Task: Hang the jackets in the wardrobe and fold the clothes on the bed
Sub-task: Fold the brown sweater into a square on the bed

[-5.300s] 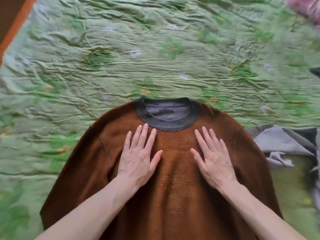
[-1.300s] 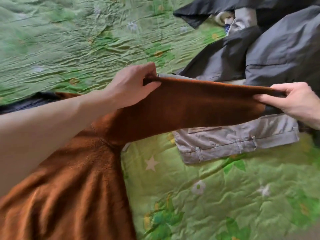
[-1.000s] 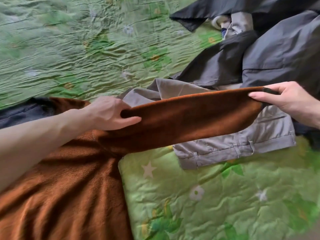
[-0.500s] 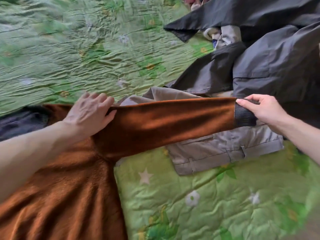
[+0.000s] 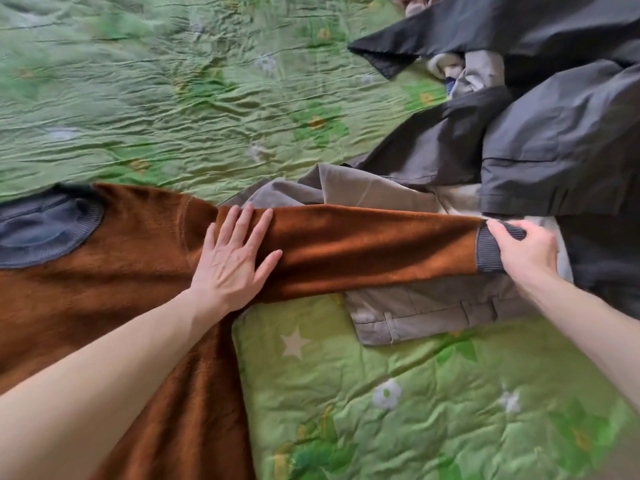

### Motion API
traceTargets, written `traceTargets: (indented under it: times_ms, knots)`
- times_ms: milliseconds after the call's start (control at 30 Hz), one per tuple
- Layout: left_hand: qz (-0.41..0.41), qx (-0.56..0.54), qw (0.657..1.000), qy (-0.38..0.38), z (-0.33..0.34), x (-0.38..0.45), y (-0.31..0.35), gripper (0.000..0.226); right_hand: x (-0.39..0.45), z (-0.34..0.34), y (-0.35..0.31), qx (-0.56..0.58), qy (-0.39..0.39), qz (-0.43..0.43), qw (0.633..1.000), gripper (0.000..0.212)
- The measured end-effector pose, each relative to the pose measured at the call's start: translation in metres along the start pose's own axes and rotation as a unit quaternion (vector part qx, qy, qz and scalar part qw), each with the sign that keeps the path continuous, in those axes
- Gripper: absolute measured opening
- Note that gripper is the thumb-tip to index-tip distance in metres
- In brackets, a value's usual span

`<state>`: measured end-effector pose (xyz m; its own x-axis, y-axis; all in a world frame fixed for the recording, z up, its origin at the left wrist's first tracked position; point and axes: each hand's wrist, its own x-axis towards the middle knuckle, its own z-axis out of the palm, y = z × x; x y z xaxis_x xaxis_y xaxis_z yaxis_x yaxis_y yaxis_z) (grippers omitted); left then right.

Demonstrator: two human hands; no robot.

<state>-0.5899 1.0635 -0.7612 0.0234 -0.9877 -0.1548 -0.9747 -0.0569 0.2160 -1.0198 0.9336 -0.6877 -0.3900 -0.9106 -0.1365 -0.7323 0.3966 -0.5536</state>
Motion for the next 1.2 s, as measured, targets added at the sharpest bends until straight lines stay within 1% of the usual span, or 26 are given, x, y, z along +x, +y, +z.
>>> traceTargets:
  times_ms: [67, 133, 200, 233, 333, 433, 467, 500, 533, 600, 633, 667, 700, 767, 800, 833, 867, 900, 933, 1000, 1033, 1067, 1100, 1133, 1200]
  knots:
    - [-0.006, -0.006, 1.0, -0.006, 0.005, 0.002, 0.003, 0.079, -0.007, -0.005, -0.012, -0.019, -0.002, -0.01, 1.0, 0.038]
    - [-0.012, -0.031, 0.999, 0.008, 0.002, -0.004, 0.008, 0.079, -0.016, -0.01, -0.027, -0.034, 0.003, -0.014, 0.999, 0.038]
    - [-0.018, -0.094, 0.995, 0.039, -0.006, -0.016, 0.011, 0.077, -0.031, -0.013, -0.047, -0.036, -0.001, -0.046, 0.998, 0.034]
    - [-0.021, -0.143, 0.988, 0.057, -0.011, -0.022, 0.011, 0.075, -0.042, -0.012, -0.059, -0.036, -0.008, -0.079, 0.996, 0.031]
    - [-0.041, -0.308, 0.947, 0.083, -0.028, -0.042, 0.012, 0.065, -0.08, 0.004, -0.1, -0.032, -0.041, -0.177, 0.983, 0.023]
    - [-0.092, -0.409, 0.903, 0.089, -0.049, -0.061, 0.012, 0.051, -0.125, 0.031, -0.146, 0.002, -0.082, -0.234, 0.969, 0.022]
    - [-0.108, -0.458, 0.879, 0.075, -0.059, -0.067, 0.012, 0.052, -0.141, 0.042, -0.161, 0.022, -0.095, -0.245, 0.965, 0.022]
    - [-0.122, -0.52, 0.844, 0.053, -0.07, -0.074, 0.012, 0.055, -0.158, 0.053, -0.176, 0.043, -0.114, -0.254, 0.96, 0.021]
    - [-0.136, -0.583, 0.8, 0.036, -0.081, -0.081, 0.013, 0.055, -0.176, 0.065, -0.189, 0.063, -0.138, -0.256, 0.955, 0.021]
    - [-0.165, -0.684, 0.71, 0.013, -0.101, -0.092, 0.008, 0.044, -0.216, 0.091, -0.213, 0.108, -0.199, -0.253, 0.941, 0.022]
    - [-0.179, -0.719, 0.671, 0.005, -0.109, -0.096, 0.004, 0.038, -0.234, 0.105, -0.221, 0.125, -0.227, -0.257, 0.931, 0.023]
    - [-0.192, -0.742, 0.642, 0.005, -0.113, -0.101, -0.002, 0.036, -0.253, 0.118, -0.228, 0.137, -0.255, -0.259, 0.921, 0.025]
    - [-0.205, -0.746, 0.633, 0.014, -0.116, -0.107, -0.012, 0.037, -0.27, 0.129, -0.234, 0.151, -0.29, -0.255, 0.91, 0.027]
    - [-0.23, -0.722, 0.651, 0.04, -0.116, -0.123, -0.034, 0.038, -0.3, 0.147, -0.245, 0.185, -0.382, -0.221, 0.878, 0.028]
    - [-0.246, -0.708, 0.66, 0.052, -0.114, -0.132, -0.048, 0.03, -0.311, 0.153, -0.25, 0.208, -0.422, -0.203, 0.859, 0.03]
    - [-0.267, -0.703, 0.657, 0.063, -0.11, -0.141, -0.06, 0.021, -0.321, 0.158, -0.252, 0.226, -0.438, -0.2, 0.847, 0.031]
    - [-0.292, -0.704, 0.644, 0.07, -0.108, -0.15, -0.073, 0.016, -0.329, 0.162, -0.252, 0.228, -0.423, -0.219, 0.849, 0.032]
    - [-0.314, -0.707, 0.628, 0.079, -0.103, -0.159, -0.089, 0.016, -0.333, 0.165, -0.25, 0.211, -0.375, -0.259, 0.865, 0.03]
    - [-0.329, -0.708, 0.619, 0.091, -0.1, -0.167, -0.104, 0.016, -0.334, 0.17, -0.246, 0.176, -0.304, -0.305, 0.885, 0.028]
    - [-0.356, -0.692, 0.617, 0.112, -0.097, -0.183, -0.133, 0.021, -0.325, 0.181, -0.239, 0.092, -0.168, -0.359, 0.913, 0.024]
    - [-0.369, -0.682, 0.62, 0.123, -0.094, -0.192, -0.148, 0.022, -0.317, 0.187, -0.234, 0.049, -0.134, -0.375, 0.916, 0.026]
    - [-0.376, -0.672, 0.623, 0.136, -0.094, -0.2, -0.163, 0.015, -0.305, 0.193, -0.23, 0.001, -0.127, -0.388, 0.913, 0.033]
    - [-0.383, -0.659, 0.629, 0.153, -0.093, -0.209, -0.178, 0.012, -0.292, 0.198, -0.226, -0.054, -0.138, -0.396, 0.906, 0.041]
    - [-0.39, -0.641, 0.639, 0.169, -0.095, -0.217, -0.191, 0.015, -0.279, 0.201, -0.225, -0.109, -0.157, -0.402, 0.896, 0.047]
    - [-0.402, -0.615, 0.648, 0.201, -0.097, -0.232, -0.218, 0.018, -0.252, 0.205, -0.224, -0.197, -0.194, -0.415, 0.867, 0.051]
